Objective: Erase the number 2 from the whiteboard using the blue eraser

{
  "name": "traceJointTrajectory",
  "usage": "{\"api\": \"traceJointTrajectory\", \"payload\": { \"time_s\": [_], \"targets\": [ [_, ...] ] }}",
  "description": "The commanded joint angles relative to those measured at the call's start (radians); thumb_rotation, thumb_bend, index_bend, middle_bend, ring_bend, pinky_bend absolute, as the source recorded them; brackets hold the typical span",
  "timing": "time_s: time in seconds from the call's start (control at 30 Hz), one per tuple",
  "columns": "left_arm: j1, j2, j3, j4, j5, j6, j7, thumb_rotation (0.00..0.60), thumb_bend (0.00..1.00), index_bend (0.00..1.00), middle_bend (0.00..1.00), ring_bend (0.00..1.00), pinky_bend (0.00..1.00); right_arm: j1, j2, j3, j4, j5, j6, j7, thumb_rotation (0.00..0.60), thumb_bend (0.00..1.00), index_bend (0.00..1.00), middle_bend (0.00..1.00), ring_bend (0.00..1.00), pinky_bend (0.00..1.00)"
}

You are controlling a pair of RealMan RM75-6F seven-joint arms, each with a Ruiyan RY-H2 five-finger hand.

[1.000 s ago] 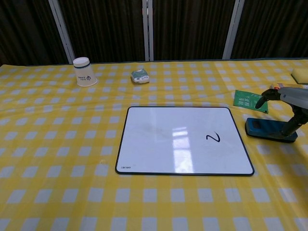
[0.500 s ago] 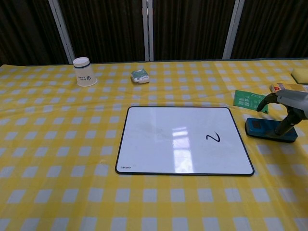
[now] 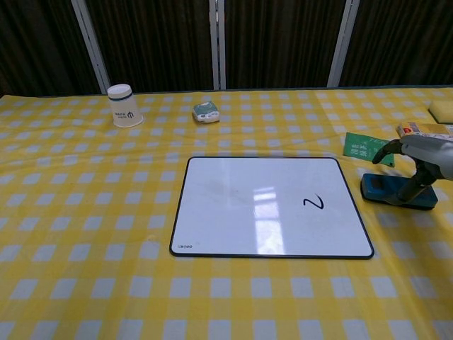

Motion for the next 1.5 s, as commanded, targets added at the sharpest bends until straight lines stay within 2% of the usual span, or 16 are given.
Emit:
{"api": "traceJointTrajectory", "payload": {
  "time_s": [0.03,0.27,0.43,0.57,0.63,0.7,0.8,0.9,1.0,1.27,1.5],
  "targets": [
    [0.0,0.001,0.001,0.0,0.0,-0.001,-0.001,0.6,0.25,0.01,0.0,0.0,0.0,-0.001,-0.012,-0.005,0.026,-0.01,-0.01,0.015,0.6,0.23,0.23,0.0,0.0,0.0],
    [-0.003,0.003,0.001,-0.001,-0.003,-0.007,-0.01,0.6,0.25,0.01,0.0,0.0,0.0,-0.006,-0.032,-0.014,0.062,-0.037,-0.022,0.046,0.6,0.23,0.29,0.01,0.0,0.0],
    [-0.002,0.003,0.002,-0.001,-0.002,-0.006,-0.013,0.6,0.25,0.02,0.0,0.0,0.0,-0.008,-0.046,-0.017,0.084,-0.056,-0.017,0.055,0.6,0.25,0.35,0.05,0.0,0.0],
    [-0.002,0.004,0.004,-0.003,0.001,-0.004,-0.016,0.6,0.25,0.02,0.0,0.0,0.0,-0.014,-0.066,-0.019,0.116,-0.091,0.004,0.072,0.6,0.28,0.48,0.17,0.01,0.08],
    [-0.002,0.005,0.003,-0.003,0.002,-0.002,-0.02,0.6,0.25,0.02,0.0,0.0,0.0,-0.021,-0.078,-0.015,0.13,-0.125,0.023,0.101,0.6,0.29,0.57,0.28,0.1,0.19],
    [-0.001,0.005,0.003,-0.003,0.003,0.0,-0.024,0.6,0.25,0.03,0.0,0.0,0.0,-0.033,-0.088,-0.01,0.138,-0.171,0.041,0.147,0.6,0.3,0.66,0.43,0.26,0.37],
    [0.0,0.006,0.004,-0.003,0.005,0.003,-0.028,0.6,0.25,0.03,0.0,0.0,0.0,-0.045,-0.093,-0.005,0.144,-0.235,0.063,0.2,0.6,0.32,0.73,0.55,0.43,0.52],
    [0.0,0.006,0.005,-0.003,0.007,0.004,-0.033,0.6,0.25,0.04,0.0,0.0,0.0,-0.054,-0.091,-0.004,0.132,-0.291,0.083,0.231,0.6,0.34,0.79,0.63,0.55,0.63],
    [0.0,0.005,0.004,-0.002,0.009,0.006,-0.035,0.6,0.25,0.04,0.0,0.0,0.0,-0.062,-0.088,0.0,0.107,-0.336,0.101,0.258,0.6,0.35,0.83,0.69,0.63,0.7],
    [0.002,0.002,0.003,-0.003,0.013,0.015,-0.034,0.6,0.25,0.05,0.0,0.0,0.0,-0.064,-0.104,0.023,0.014,-0.404,0.121,0.297,0.6,0.35,0.85,0.7,0.65,0.72],
    [0.001,0.0,0.001,0.003,0.007,0.013,-0.029,0.6,0.25,0.05,0.0,0.0,0.0,-0.042,-0.179,0.045,0.012,-0.406,0.12,0.292,0.6,0.35,0.85,0.71,0.65,0.72]
  ]
}}
